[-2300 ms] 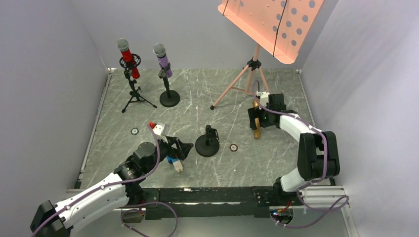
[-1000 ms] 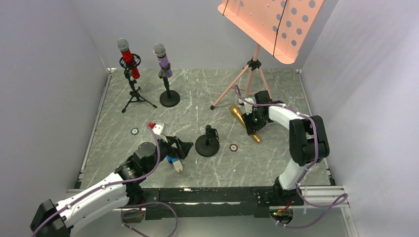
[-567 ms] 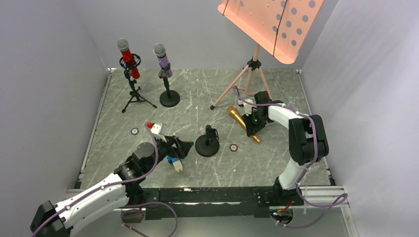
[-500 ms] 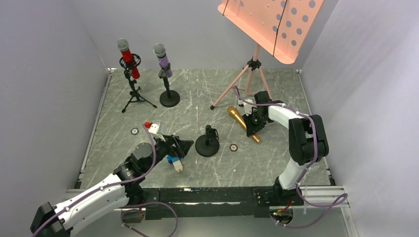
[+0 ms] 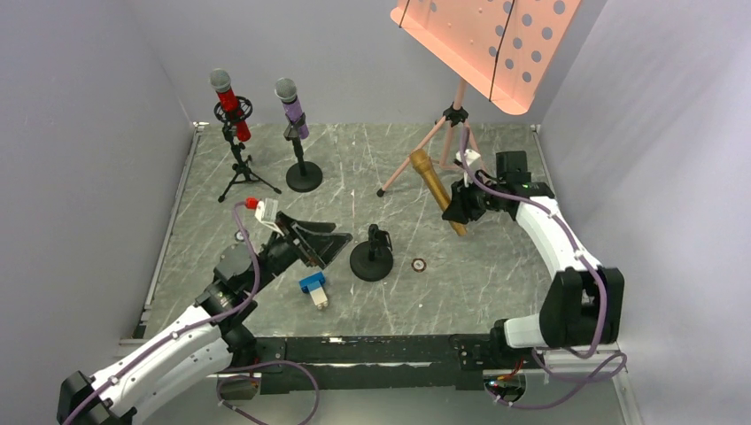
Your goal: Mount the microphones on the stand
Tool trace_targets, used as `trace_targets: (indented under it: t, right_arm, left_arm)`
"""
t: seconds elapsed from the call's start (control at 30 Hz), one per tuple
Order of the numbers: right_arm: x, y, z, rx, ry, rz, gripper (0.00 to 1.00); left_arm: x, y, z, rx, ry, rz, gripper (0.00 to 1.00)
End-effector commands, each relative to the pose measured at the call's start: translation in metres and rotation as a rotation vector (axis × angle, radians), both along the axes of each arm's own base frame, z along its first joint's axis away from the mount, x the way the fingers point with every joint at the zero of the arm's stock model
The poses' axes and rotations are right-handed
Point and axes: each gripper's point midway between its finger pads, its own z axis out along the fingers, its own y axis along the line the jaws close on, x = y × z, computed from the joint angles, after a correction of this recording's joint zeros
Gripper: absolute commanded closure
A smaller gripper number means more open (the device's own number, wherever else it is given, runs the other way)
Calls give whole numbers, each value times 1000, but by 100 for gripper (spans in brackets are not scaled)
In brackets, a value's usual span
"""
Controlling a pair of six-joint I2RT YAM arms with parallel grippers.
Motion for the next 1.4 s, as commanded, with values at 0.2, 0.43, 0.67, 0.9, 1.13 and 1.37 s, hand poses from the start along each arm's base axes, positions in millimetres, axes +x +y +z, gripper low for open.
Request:
trace_targets:
  t: [0.2,0.43,0.67,0.9,1.13,1.37]
  right_arm:
    - [-72,49,87,329,-238,456,96]
    - [-92,55,94,384,-235,560,96]
    - [-97,56,100,402,-260,575,95]
    - [-100,57,99,414,-253,586,95]
    - [-101,58,99,422,-246,594,95]
    - [-102,58,100,430,-254,594,95]
  left_arm:
    - [-1,-61,78,62,-81,-262,1]
    - [17,-107,63,266,-78,-304,1]
    - [32,-134,55,303,-71,-300,1]
    - [41,-160,62,200,-111,-314,9]
    - [46,-171,70,150,-153,-305,24]
    - [49,-173,67,116,-159,-296,35]
